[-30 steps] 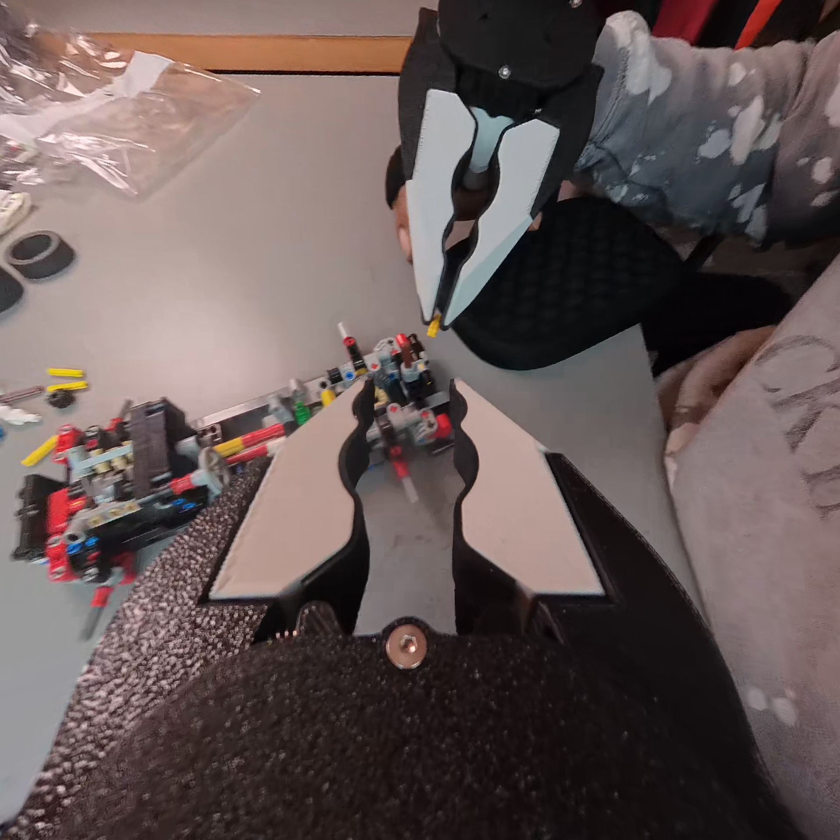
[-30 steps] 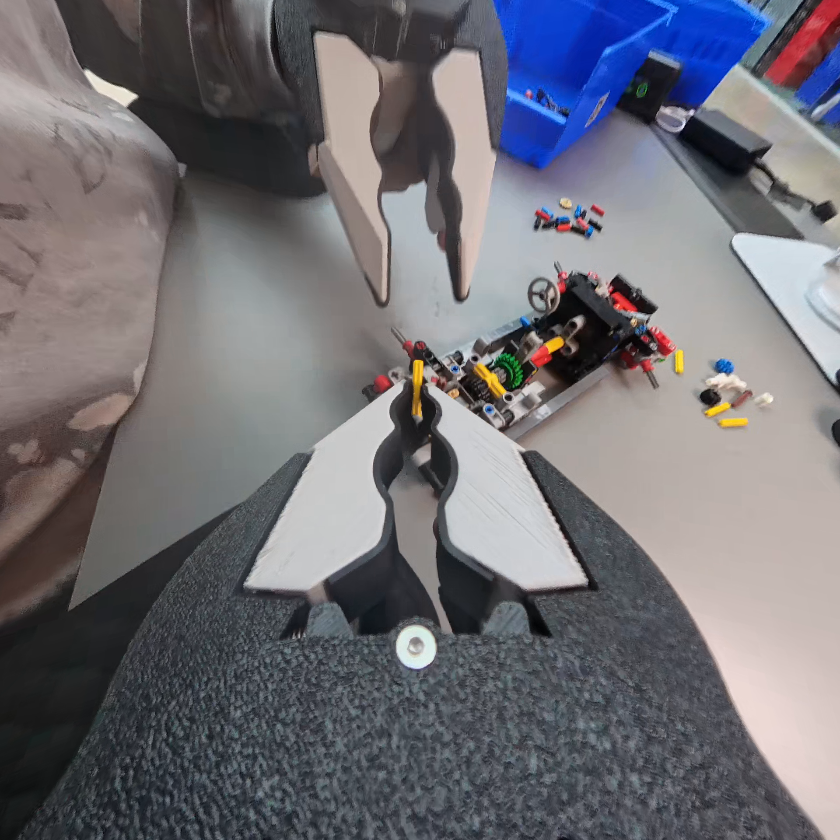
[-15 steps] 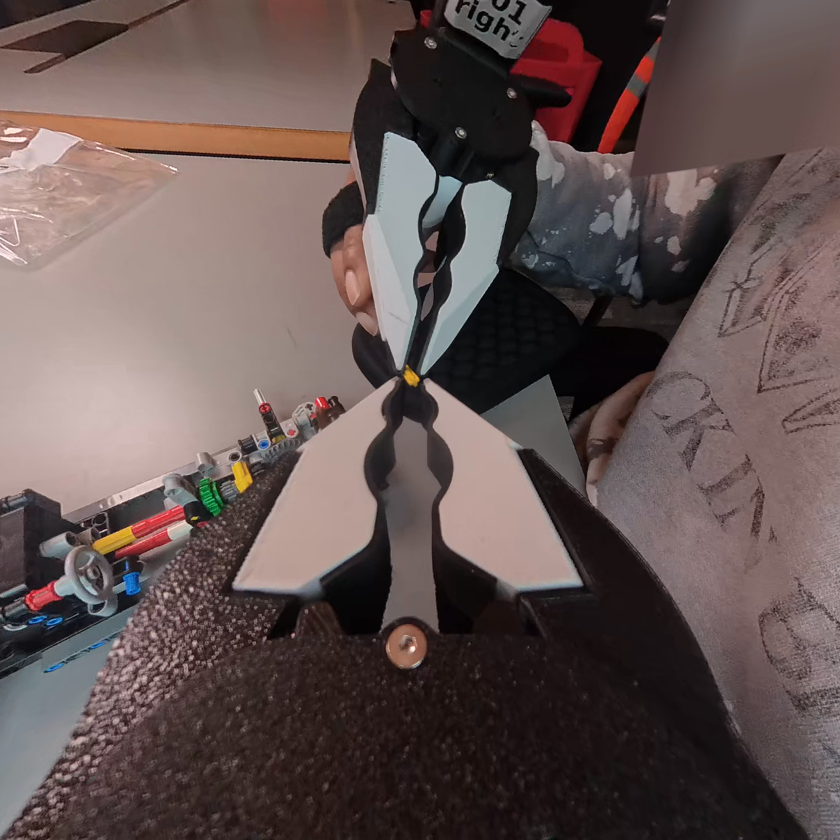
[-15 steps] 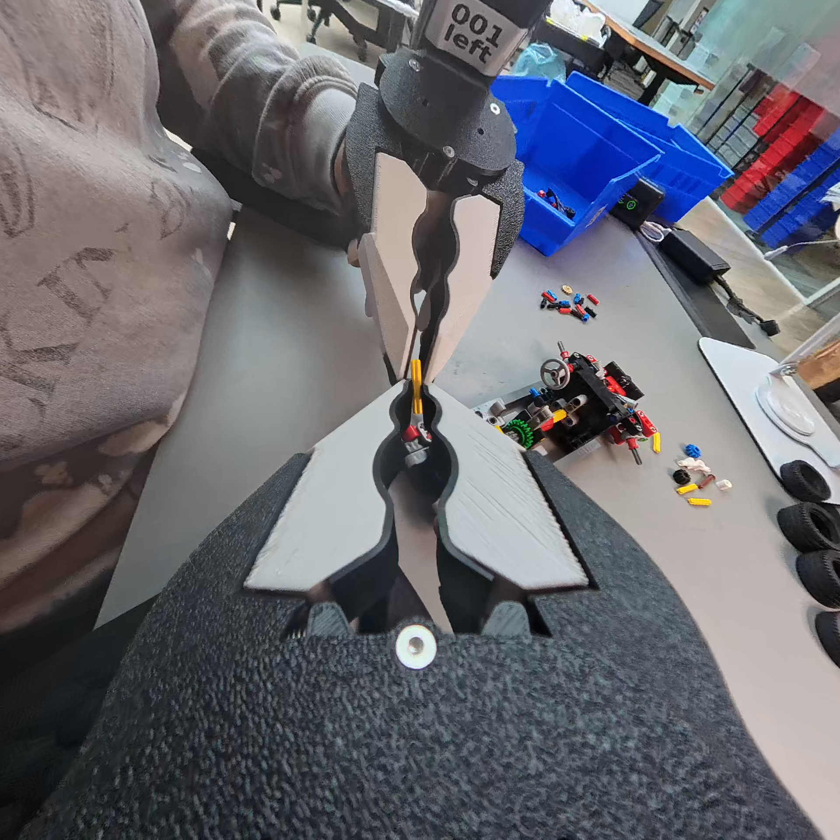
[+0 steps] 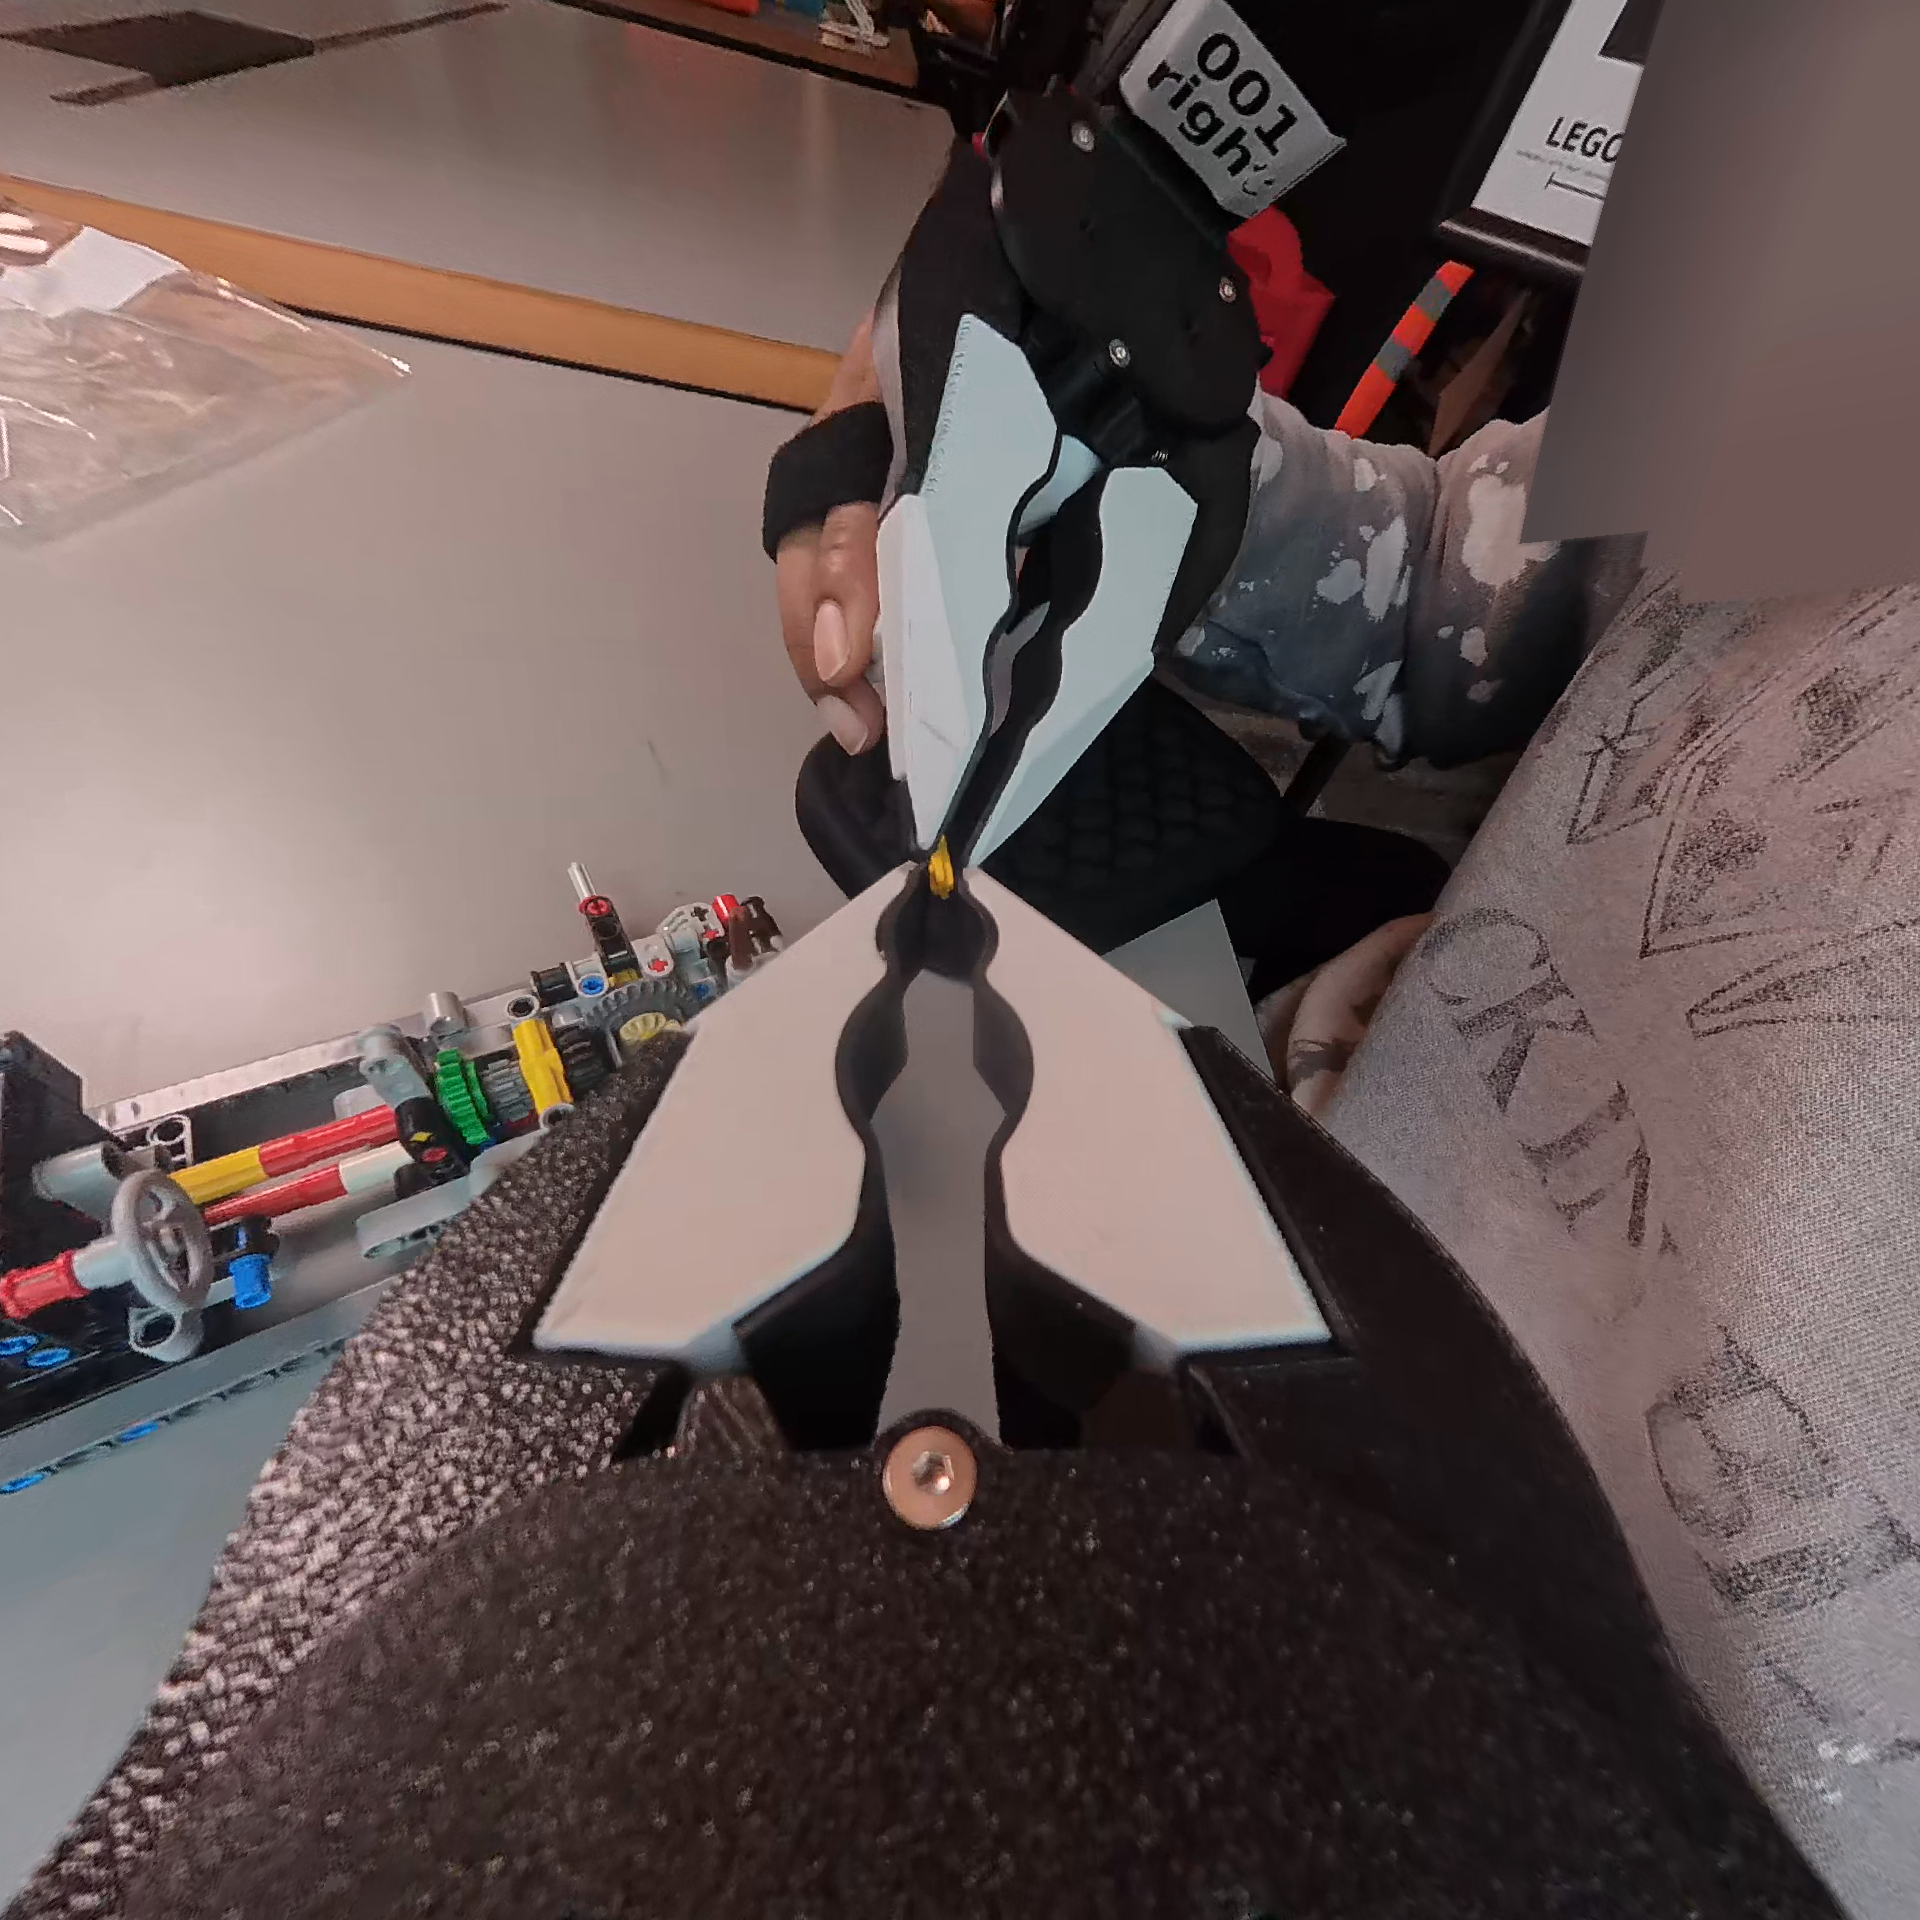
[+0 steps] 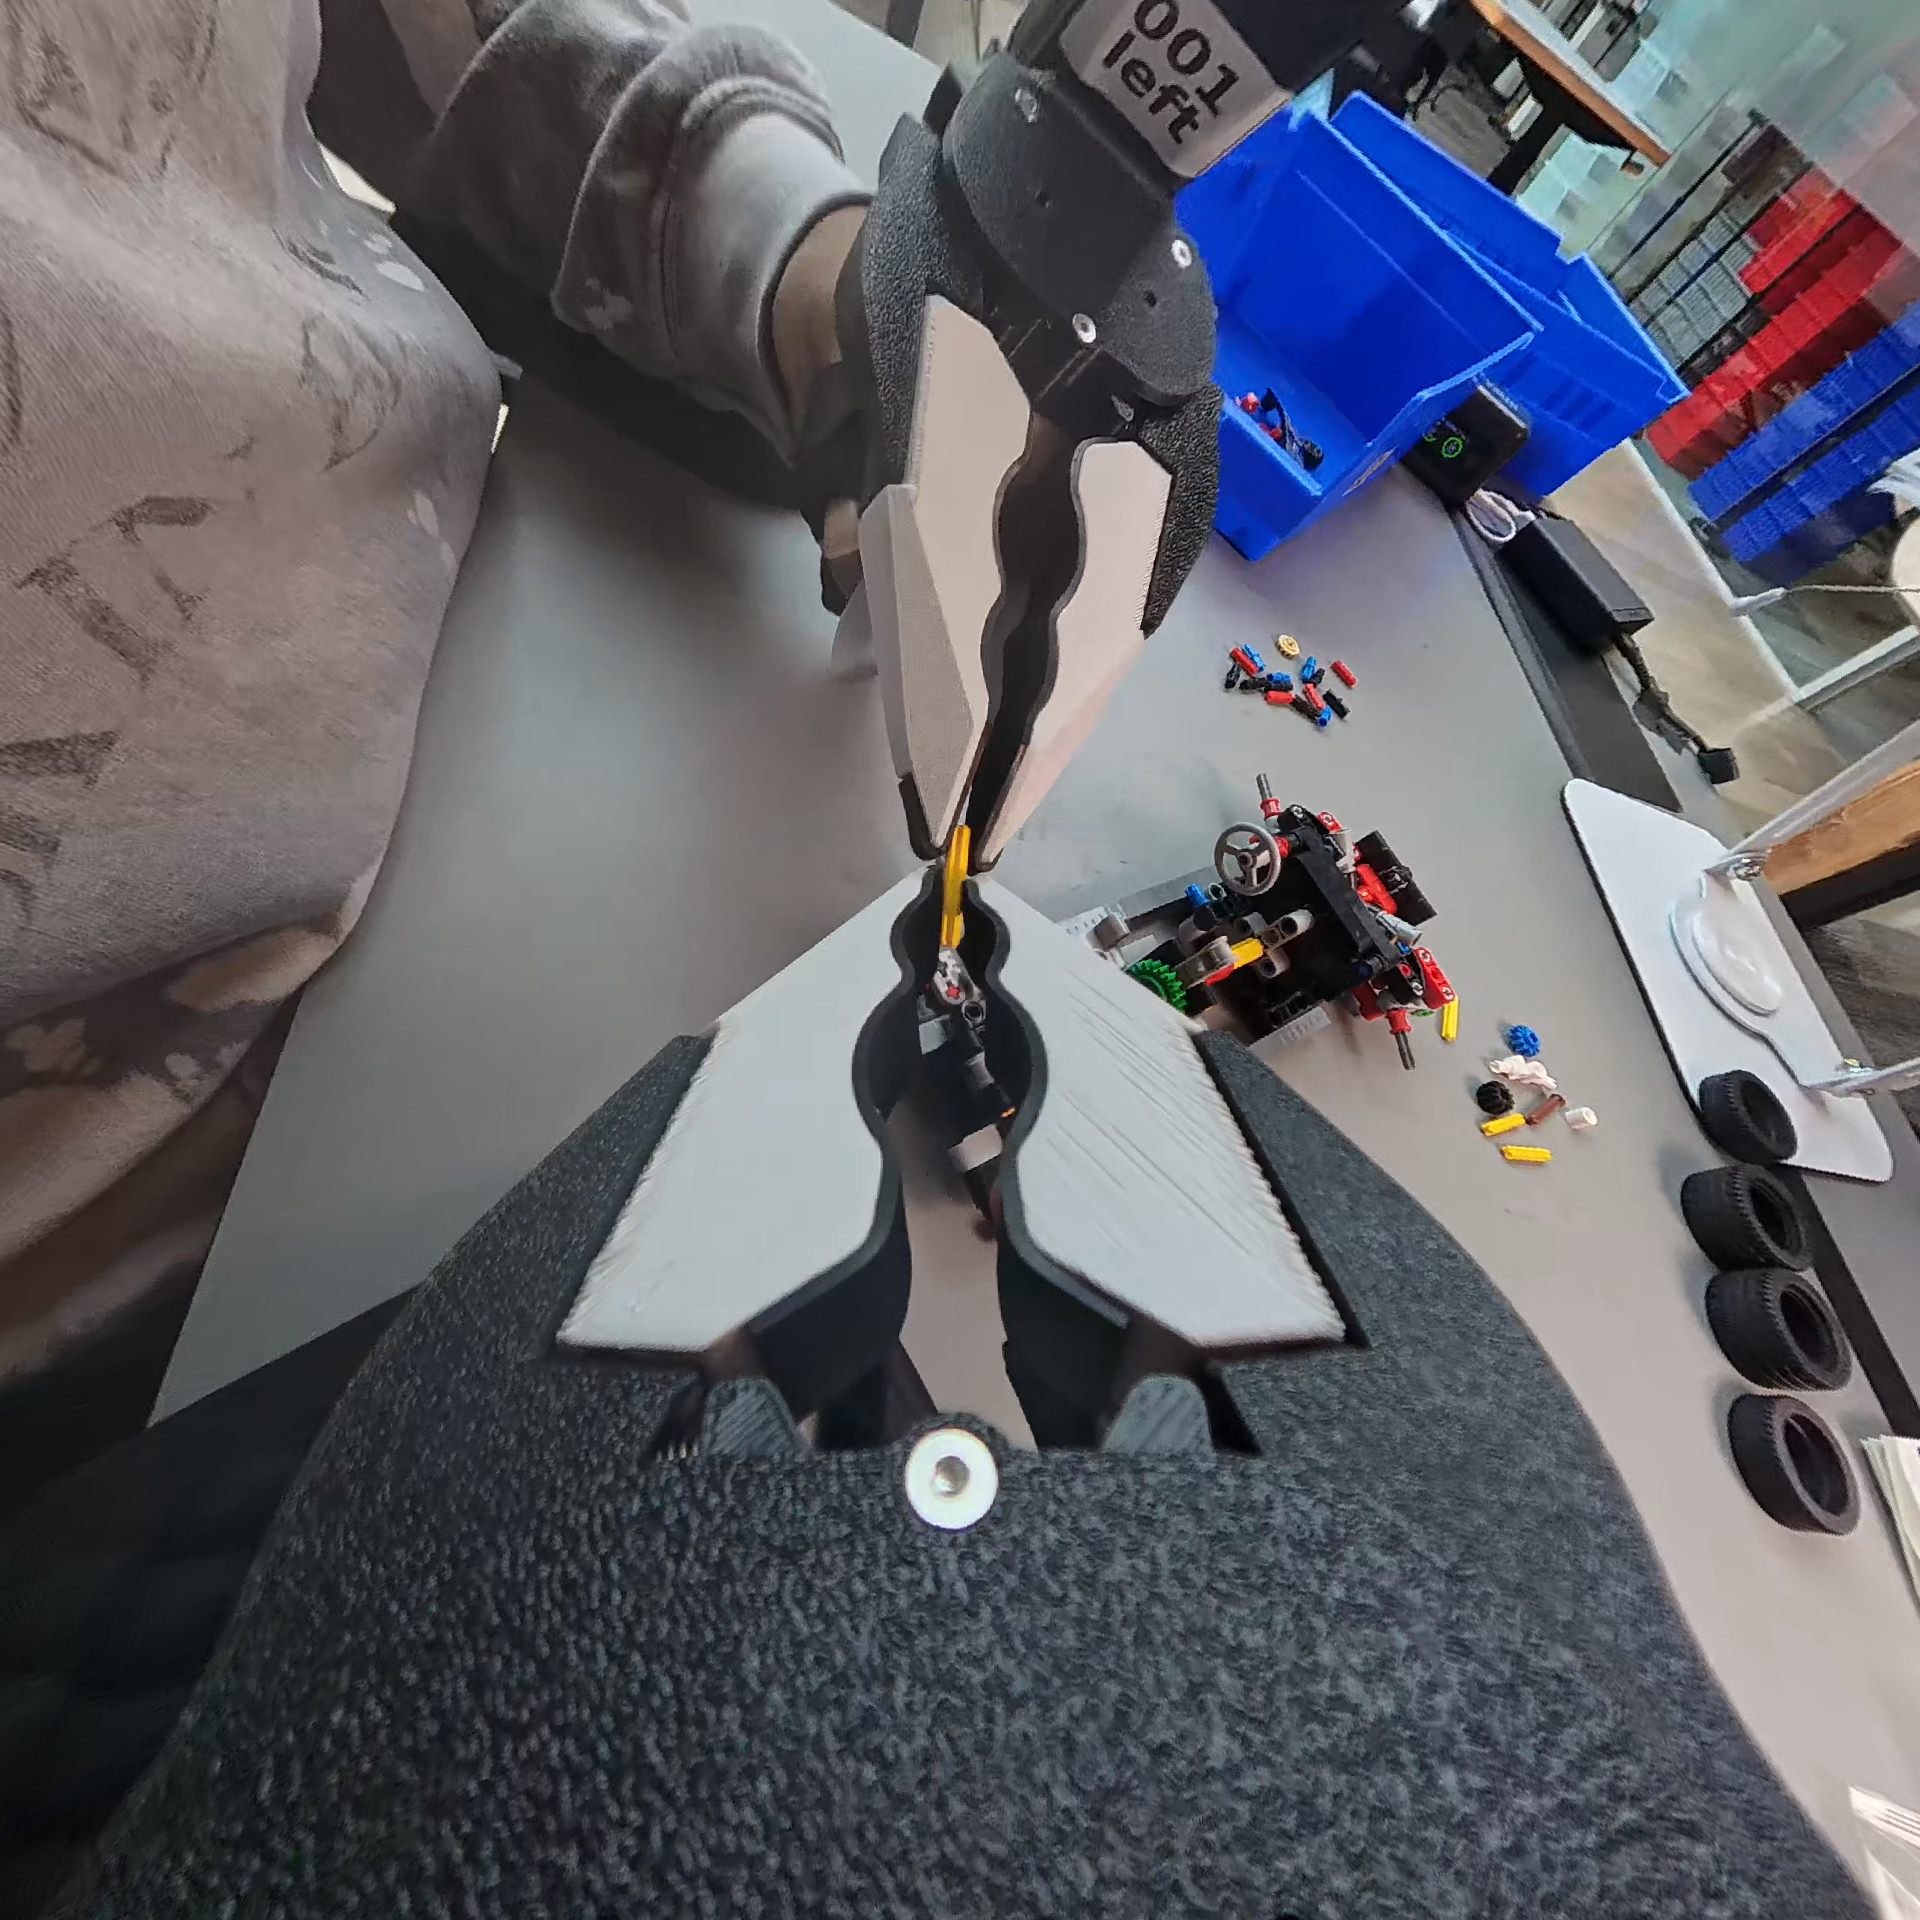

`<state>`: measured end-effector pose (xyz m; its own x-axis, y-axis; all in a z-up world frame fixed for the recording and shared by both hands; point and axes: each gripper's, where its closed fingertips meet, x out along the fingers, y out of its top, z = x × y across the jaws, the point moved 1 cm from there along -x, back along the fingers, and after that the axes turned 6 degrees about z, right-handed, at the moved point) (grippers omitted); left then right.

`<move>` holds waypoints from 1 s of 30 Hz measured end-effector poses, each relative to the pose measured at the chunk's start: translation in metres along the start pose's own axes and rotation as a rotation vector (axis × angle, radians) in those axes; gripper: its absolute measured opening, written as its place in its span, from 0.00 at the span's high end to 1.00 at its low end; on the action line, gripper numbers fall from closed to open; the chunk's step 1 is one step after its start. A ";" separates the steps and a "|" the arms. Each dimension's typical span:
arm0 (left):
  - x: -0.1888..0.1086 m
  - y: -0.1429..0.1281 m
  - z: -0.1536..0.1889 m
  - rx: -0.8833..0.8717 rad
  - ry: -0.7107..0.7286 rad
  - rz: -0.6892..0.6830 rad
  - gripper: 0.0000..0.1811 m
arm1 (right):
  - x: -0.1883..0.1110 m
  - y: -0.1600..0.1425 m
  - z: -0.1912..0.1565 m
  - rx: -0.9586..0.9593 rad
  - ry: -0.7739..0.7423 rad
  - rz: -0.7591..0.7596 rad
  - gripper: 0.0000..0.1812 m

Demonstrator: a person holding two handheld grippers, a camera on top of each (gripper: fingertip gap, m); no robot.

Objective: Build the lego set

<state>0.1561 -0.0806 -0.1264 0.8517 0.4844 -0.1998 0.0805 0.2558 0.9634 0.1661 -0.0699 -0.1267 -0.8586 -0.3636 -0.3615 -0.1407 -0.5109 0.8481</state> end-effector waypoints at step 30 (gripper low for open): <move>0.005 -0.010 -0.033 0.052 0.181 -0.057 0.82 | -0.042 -0.016 0.035 0.340 -0.069 0.220 0.99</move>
<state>0.1431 -0.0531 -0.1425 0.7384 0.6143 -0.2782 0.1564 0.2454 0.9567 0.1871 -0.0196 -0.1114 -0.9156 -0.3768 -0.1405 -0.0952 -0.1363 0.9861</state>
